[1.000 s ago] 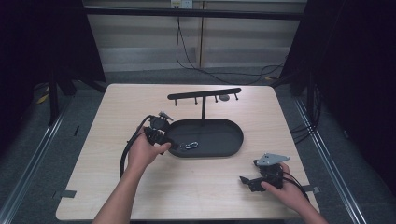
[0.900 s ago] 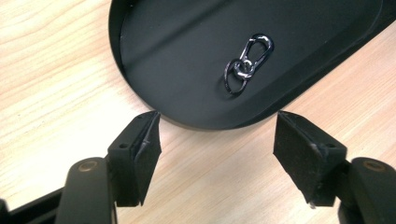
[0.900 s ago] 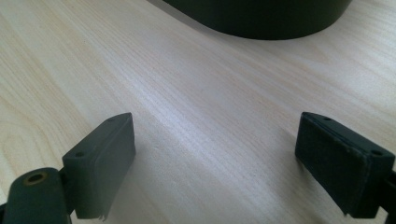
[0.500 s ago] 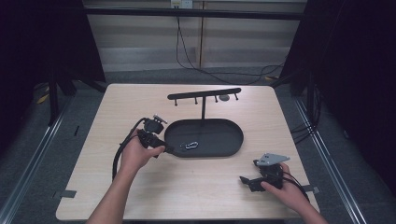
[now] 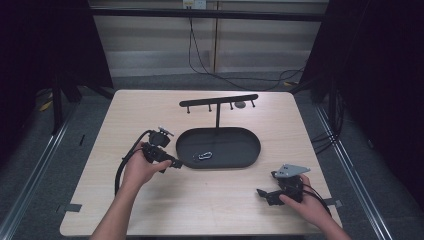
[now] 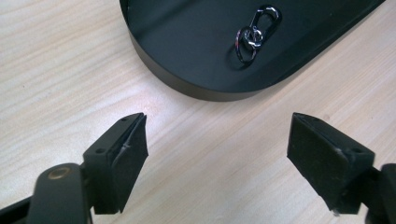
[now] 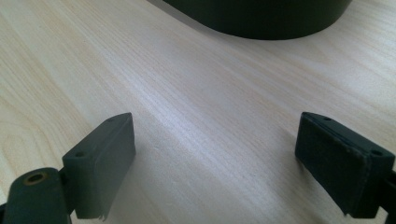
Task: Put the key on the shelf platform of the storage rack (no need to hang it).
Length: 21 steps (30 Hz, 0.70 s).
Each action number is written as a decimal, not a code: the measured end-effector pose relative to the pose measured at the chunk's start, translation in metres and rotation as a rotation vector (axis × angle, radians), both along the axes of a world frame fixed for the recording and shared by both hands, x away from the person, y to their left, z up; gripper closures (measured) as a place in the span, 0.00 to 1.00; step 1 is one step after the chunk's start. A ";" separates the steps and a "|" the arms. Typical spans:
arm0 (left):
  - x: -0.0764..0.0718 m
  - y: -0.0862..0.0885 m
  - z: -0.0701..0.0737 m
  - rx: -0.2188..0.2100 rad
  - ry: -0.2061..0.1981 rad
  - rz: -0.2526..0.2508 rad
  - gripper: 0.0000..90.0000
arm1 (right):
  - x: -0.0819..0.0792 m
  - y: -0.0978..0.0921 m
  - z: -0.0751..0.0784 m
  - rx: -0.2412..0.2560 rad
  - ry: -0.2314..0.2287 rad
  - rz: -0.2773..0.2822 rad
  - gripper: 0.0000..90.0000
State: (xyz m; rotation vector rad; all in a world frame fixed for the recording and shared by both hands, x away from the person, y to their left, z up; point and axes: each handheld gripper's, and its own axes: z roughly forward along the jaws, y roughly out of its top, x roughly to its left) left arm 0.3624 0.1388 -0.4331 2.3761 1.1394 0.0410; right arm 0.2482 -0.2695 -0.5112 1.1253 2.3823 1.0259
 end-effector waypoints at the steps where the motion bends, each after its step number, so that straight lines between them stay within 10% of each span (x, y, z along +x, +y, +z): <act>1: -0.001 0.001 -0.001 -0.010 0.004 0.010 0.21 | 0.000 0.000 0.000 0.000 0.000 0.000 0.13; 21: -0.013 0.024 -0.012 -0.006 0.019 -0.030 0.18 | 0.000 0.000 0.000 0.000 0.000 0.000 0.13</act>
